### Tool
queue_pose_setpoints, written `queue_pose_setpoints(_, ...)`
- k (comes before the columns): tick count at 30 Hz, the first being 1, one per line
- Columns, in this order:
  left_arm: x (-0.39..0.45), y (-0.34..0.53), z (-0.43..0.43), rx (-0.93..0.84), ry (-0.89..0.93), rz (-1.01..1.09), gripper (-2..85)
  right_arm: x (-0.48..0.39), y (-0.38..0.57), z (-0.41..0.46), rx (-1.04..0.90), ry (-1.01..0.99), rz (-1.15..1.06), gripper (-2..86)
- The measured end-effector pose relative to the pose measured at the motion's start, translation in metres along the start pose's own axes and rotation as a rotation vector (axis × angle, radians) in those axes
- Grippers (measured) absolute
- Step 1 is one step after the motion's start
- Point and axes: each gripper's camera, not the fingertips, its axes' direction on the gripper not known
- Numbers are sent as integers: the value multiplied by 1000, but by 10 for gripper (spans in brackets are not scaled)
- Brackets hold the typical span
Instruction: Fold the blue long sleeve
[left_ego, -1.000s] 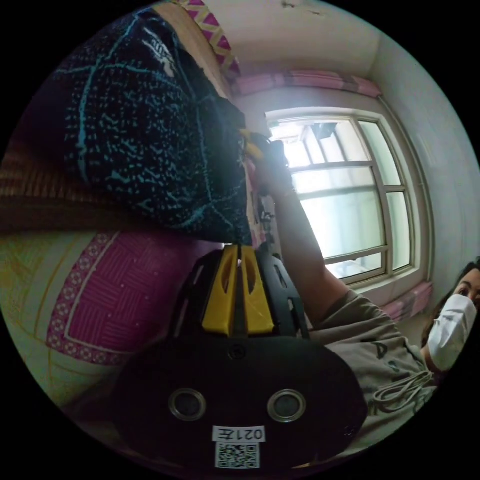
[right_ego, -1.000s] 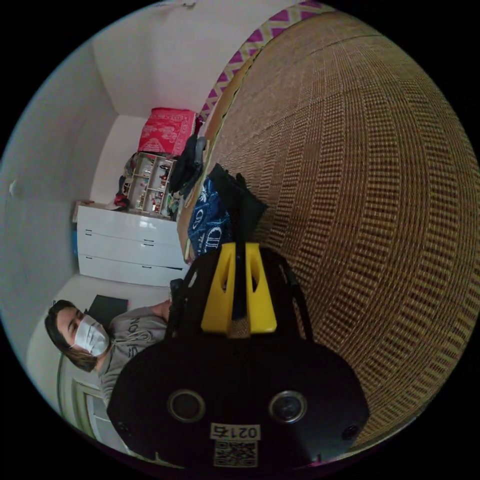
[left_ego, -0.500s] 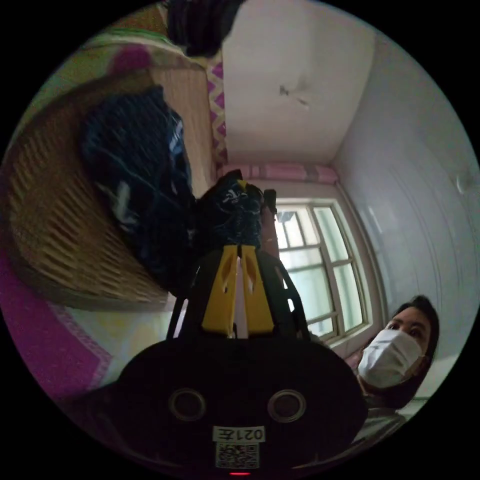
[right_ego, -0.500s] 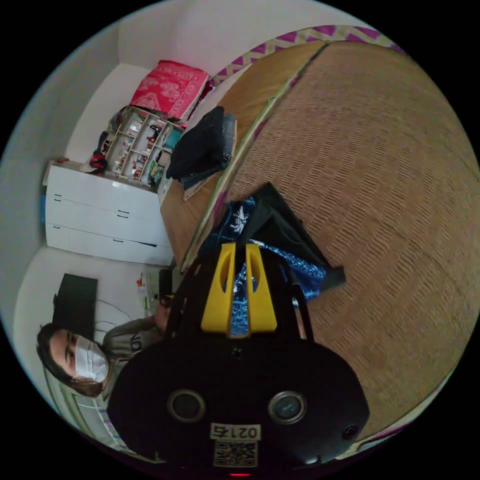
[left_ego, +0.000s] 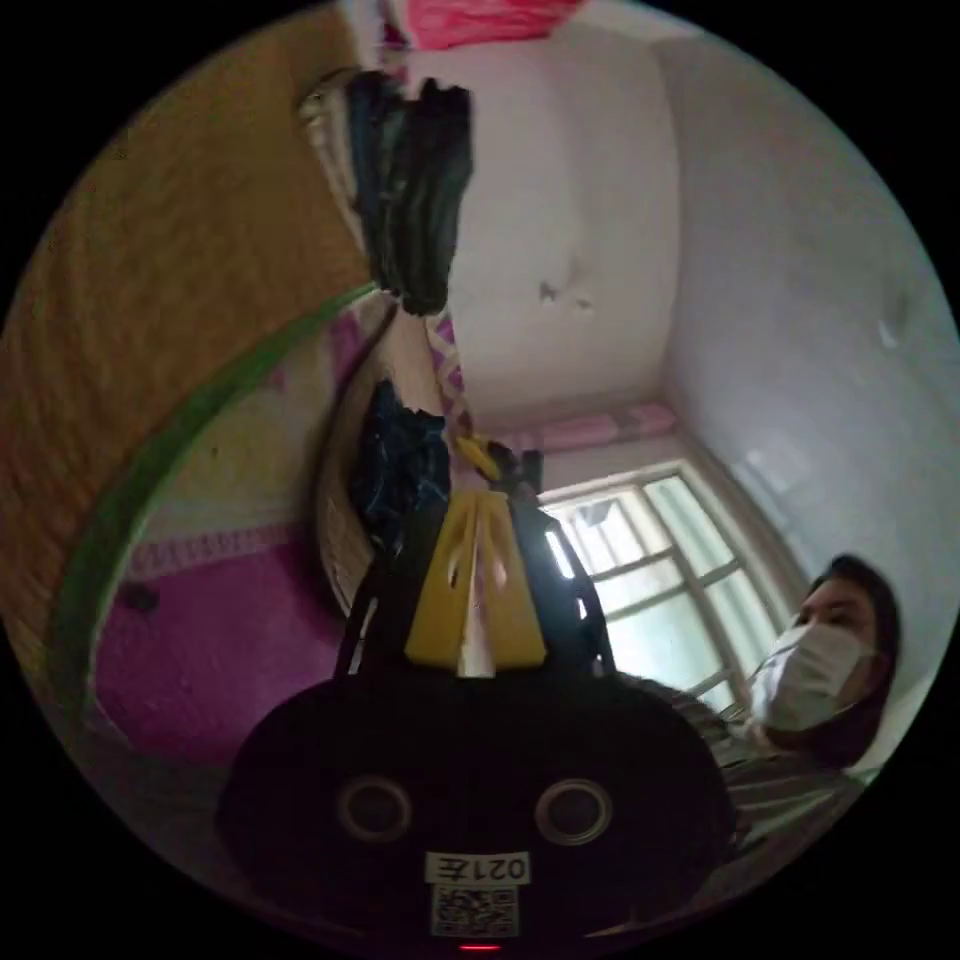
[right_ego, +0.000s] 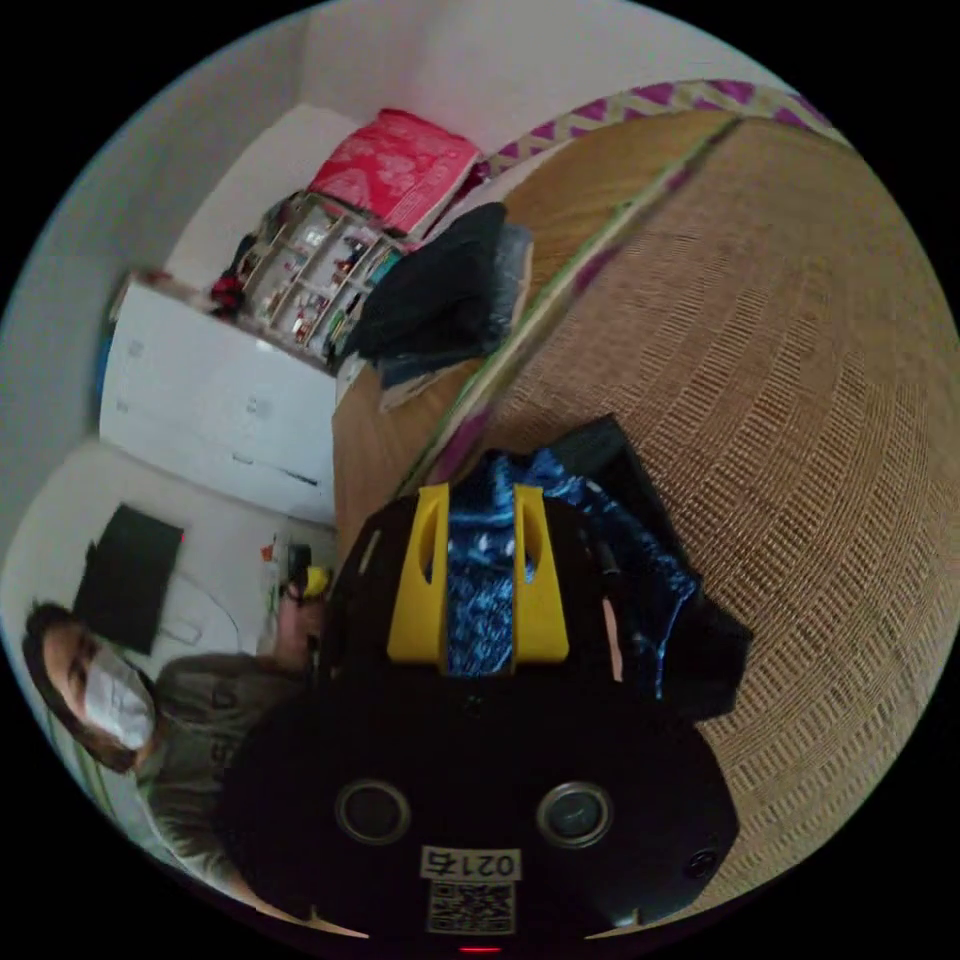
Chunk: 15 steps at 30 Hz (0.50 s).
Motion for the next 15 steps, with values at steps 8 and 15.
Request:
queue_pose_setpoints(8,38,-6,158,-328,-356,301,17,-81,8,140,-104,369,-177,55)
queue_pose_setpoints(15,18,51,182,-328,-537,293,-9,-94,-21,176,-133,450,-223,25)
